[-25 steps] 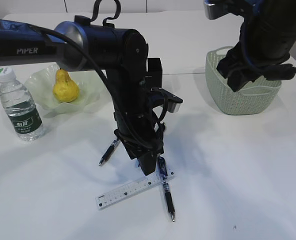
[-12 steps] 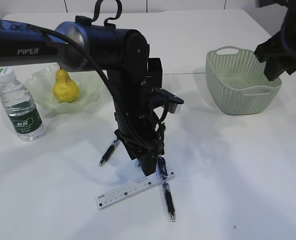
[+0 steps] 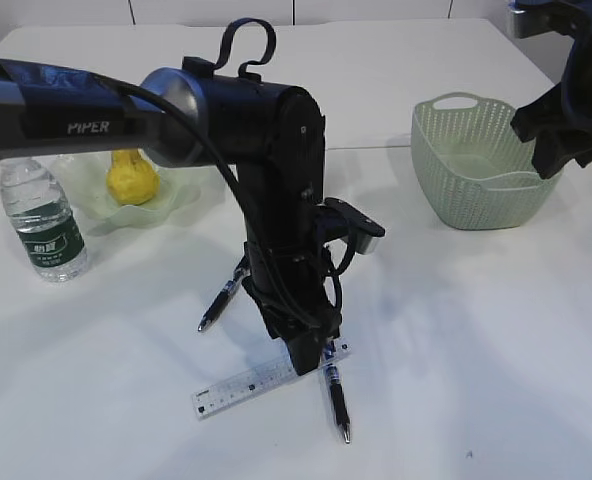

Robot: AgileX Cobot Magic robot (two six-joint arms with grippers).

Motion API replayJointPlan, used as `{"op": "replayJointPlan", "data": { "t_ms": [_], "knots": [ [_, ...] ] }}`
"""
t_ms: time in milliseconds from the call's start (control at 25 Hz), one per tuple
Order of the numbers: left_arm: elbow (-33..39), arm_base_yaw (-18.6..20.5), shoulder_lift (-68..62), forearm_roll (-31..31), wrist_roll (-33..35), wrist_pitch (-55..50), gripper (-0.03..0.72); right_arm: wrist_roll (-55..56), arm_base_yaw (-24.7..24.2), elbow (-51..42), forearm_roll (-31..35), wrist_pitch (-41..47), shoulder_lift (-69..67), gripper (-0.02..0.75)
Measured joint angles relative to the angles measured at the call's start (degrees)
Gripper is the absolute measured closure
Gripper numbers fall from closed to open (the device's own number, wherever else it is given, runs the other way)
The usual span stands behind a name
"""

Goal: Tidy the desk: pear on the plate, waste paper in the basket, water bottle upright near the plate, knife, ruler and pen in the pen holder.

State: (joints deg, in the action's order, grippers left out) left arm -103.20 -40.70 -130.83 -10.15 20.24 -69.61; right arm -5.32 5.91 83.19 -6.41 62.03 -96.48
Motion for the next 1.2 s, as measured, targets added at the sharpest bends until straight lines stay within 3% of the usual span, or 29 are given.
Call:
{"op": "replayJointPlan", "data": {
  "t_ms": [1200],
  "knots": [
    [0.0, 0.0, -2.8, 1.2, 0.0, 0.1, 0.235, 0.0, -0.1, -0.1, 0.0, -0.9, 0.0, 0.386]
  ]
}}
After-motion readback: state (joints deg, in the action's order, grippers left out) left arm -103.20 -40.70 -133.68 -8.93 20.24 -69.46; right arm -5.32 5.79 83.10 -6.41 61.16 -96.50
